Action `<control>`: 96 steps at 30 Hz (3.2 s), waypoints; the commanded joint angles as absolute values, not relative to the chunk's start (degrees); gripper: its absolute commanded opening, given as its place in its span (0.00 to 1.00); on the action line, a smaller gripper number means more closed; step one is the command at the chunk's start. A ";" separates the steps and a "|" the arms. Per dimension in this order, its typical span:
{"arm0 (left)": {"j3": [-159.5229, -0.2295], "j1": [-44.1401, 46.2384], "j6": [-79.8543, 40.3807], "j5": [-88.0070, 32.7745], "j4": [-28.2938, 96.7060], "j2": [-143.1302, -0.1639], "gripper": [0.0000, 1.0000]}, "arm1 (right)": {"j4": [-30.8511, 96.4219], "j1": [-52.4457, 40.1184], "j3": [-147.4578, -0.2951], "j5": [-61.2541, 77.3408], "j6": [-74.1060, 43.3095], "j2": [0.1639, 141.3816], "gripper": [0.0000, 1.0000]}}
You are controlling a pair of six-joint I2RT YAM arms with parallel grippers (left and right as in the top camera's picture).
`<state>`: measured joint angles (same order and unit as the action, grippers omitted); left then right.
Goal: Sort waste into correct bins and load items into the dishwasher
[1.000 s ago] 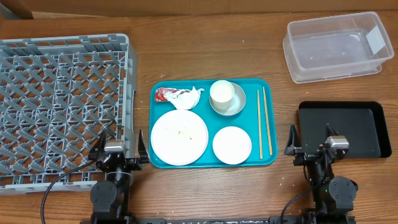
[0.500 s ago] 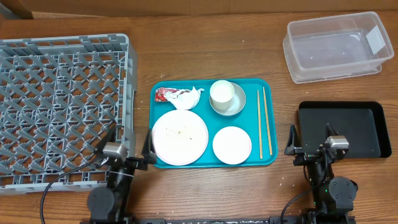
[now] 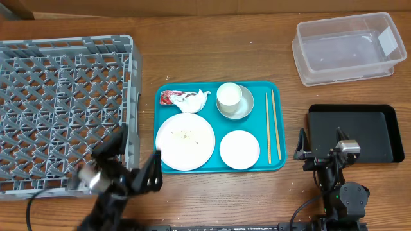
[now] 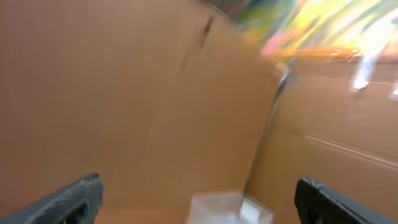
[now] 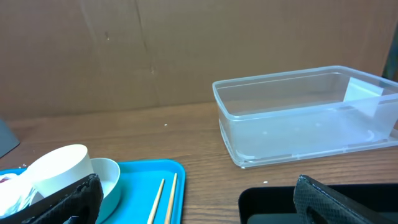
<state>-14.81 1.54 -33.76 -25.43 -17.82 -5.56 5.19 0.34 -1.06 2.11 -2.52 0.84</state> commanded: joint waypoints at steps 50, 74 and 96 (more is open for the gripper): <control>-94.67 -18.24 -42.44 2.33 73.56 -84.62 1.00 | 0.19 0.05 -0.47 27.81 -16.60 0.16 1.00; -94.67 -24.32 -43.92 1.48 74.98 -84.68 1.00 | 55.68 -1.80 -68.03 28.16 -8.82 46.72 0.99; -94.67 -24.32 -43.92 1.48 74.98 -84.68 1.00 | 59.35 -31.81 -73.56 34.17 -16.99 87.24 1.00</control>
